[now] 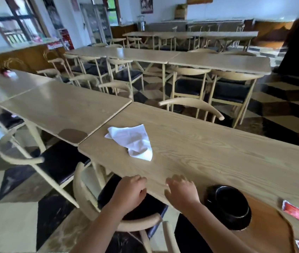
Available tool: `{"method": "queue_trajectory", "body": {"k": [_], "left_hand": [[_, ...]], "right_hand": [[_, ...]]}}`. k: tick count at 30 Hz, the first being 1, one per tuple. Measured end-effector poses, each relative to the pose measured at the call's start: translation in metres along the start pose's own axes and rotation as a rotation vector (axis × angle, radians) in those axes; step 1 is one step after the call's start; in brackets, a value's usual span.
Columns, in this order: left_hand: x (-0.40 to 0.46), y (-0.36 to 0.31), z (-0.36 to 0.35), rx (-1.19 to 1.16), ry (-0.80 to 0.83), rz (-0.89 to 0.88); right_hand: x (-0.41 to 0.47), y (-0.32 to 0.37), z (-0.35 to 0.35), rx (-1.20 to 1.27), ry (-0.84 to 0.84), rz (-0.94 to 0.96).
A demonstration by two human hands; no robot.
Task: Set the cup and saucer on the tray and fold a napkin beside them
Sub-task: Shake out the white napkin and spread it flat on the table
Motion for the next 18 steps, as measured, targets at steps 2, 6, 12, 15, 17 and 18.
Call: {"method": "queue_trajectory", "body": {"k": [2, 6, 12, 15, 17, 18], "left_hand": [[-0.019, 0.031, 0.002, -0.006, -0.005, 0.010], [-0.054, 0.096, 0.013, 0.021, 0.037, 0.035], [-0.055, 0.178, 0.038, 0.021, 0.046, 0.063], [-0.049, 0.195, 0.035, 0.027, 0.026, 0.083], [-0.052, 0.200, 0.020, -0.024, 0.023, 0.107], [-0.053, 0.202, 0.013, -0.046, 0.038, 0.116]], "right_hand": [[0.007, 0.035, -0.012, 0.007, 0.016, -0.022], [0.025, 0.102, -0.028, 0.018, 0.020, -0.036], [0.057, 0.154, -0.029, -0.006, -0.082, -0.113], [0.070, 0.161, -0.037, -0.025, -0.137, -0.122], [0.078, 0.159, -0.048, -0.062, -0.133, -0.121], [0.084, 0.157, -0.056, -0.068, -0.130, -0.122]]}}
Point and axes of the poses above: each hand's wrist, its own x-axis towards the middle knuckle, its own z-axis out of the back of the hand, y = z × x, the point moved 2 cm from there along x, towards the middle knuckle, and after that the axes turned 5 degrees about -y, right-handed, at the moved point
